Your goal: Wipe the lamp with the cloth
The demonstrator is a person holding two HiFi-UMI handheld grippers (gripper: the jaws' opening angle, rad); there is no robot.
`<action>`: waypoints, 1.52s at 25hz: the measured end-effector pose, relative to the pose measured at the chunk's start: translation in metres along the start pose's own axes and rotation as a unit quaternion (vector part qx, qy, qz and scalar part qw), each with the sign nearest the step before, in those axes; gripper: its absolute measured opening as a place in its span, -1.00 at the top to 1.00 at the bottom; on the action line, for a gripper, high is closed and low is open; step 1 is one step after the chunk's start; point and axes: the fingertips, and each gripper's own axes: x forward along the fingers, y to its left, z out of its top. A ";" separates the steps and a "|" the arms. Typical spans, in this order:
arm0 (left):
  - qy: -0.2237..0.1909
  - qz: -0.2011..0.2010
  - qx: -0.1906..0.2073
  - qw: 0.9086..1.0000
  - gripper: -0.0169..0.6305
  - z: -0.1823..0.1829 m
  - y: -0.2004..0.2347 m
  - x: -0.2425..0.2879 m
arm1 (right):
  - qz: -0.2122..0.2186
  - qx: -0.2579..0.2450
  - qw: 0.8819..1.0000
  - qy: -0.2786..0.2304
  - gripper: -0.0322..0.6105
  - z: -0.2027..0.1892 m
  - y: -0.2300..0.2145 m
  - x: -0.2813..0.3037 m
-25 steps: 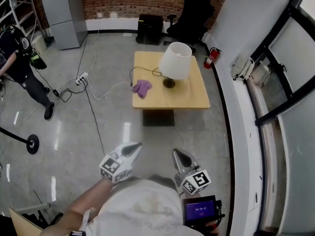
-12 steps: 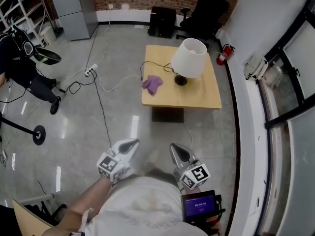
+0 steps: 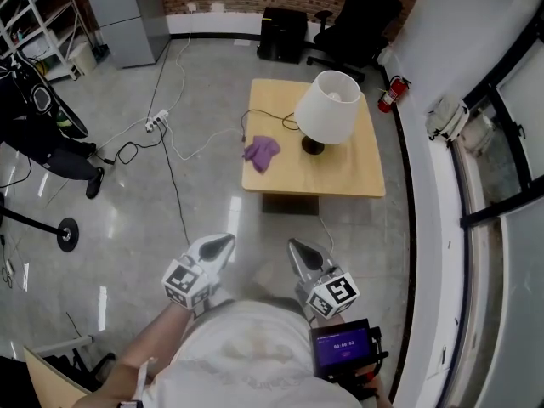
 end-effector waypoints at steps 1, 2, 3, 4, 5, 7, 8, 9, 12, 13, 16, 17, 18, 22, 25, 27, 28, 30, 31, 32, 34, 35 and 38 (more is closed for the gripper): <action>0.002 -0.001 0.002 1.000 0.94 0.001 0.003 0.006 | -0.001 0.001 1.000 -0.001 0.86 0.002 -0.006 0.003; 0.004 -0.002 0.004 1.000 0.94 0.003 0.005 0.012 | -0.002 0.004 1.000 -0.004 0.86 0.004 -0.012 0.006; 0.005 -0.003 0.005 1.000 0.94 0.005 0.008 0.018 | -0.004 0.006 1.000 -0.006 0.86 0.007 -0.018 0.008; 0.006 -0.004 0.005 1.000 0.94 0.008 0.011 0.025 | -0.005 0.007 1.000 -0.008 0.86 0.009 -0.024 0.011; 0.005 -0.005 0.006 1.000 0.94 0.012 0.012 0.032 | -0.005 0.007 1.000 -0.009 0.86 0.010 -0.029 0.013; 0.005 -0.011 0.011 1.000 0.94 0.018 0.014 0.046 | -0.007 0.008 1.000 -0.008 0.86 0.014 -0.040 0.016; 0.007 -0.013 0.013 1.000 0.94 0.019 0.015 0.053 | -0.009 0.011 1.000 -0.009 0.86 0.015 -0.045 0.017; 0.009 -0.016 0.014 1.000 0.94 0.020 0.016 0.059 | -0.011 0.013 1.000 -0.009 0.86 0.015 -0.051 0.018; 0.007 -0.024 0.015 1.000 0.94 0.027 0.015 0.077 | -0.013 0.017 1.000 -0.009 0.86 0.018 -0.064 0.022; 0.009 -0.026 0.014 1.000 0.94 0.026 0.015 0.082 | -0.013 0.019 1.000 -0.009 0.86 0.018 -0.068 0.024; 0.021 -0.031 0.015 0.999 0.94 0.023 0.015 0.095 | -0.016 0.027 0.999 -0.018 0.86 0.022 -0.081 0.028; 0.025 -0.031 0.014 0.999 0.94 0.022 0.017 0.100 | -0.017 0.030 0.999 -0.021 0.86 0.023 -0.086 0.029; 0.029 -0.030 0.014 0.999 0.94 0.022 0.020 0.105 | -0.018 0.032 0.999 -0.023 0.86 0.025 -0.091 0.030; 0.050 -0.030 0.032 0.998 0.94 0.016 0.029 0.126 | -0.019 0.040 0.999 -0.027 0.86 0.027 -0.112 0.034; 0.070 -0.025 0.032 0.997 0.94 0.009 0.036 0.139 | -0.019 0.044 0.998 -0.029 0.86 0.029 -0.126 0.036; 0.076 -0.021 0.033 0.996 0.94 0.007 0.040 0.146 | -0.016 0.046 0.998 -0.031 0.86 0.030 -0.133 0.039; 0.077 -0.019 0.033 0.996 0.94 0.006 0.042 0.150 | -0.015 0.045 0.998 -0.030 0.86 0.030 -0.137 0.041; 0.074 -0.017 0.037 0.996 0.94 0.009 0.045 0.158 | -0.013 0.042 0.999 -0.028 0.86 0.030 -0.145 0.043; 0.072 -0.017 0.040 0.996 0.94 0.012 0.046 0.162 | -0.013 0.040 0.999 -0.026 0.86 0.031 -0.149 0.044; 0.070 -0.016 0.041 0.997 0.94 0.014 0.047 0.164 | -0.013 0.038 0.999 -0.025 0.86 0.032 -0.151 0.045; 0.071 -0.013 0.038 0.997 0.94 0.013 0.049 0.165 | -0.013 0.038 0.999 -0.024 0.86 0.034 -0.153 0.044; 0.074 -0.009 0.034 0.997 0.94 0.011 0.052 0.165 | -0.013 0.038 0.999 -0.024 0.86 0.034 -0.154 0.043; 0.083 0.000 0.026 0.996 0.94 0.006 0.061 0.166 | -0.021 0.040 0.999 -0.022 0.86 0.034 -0.158 0.039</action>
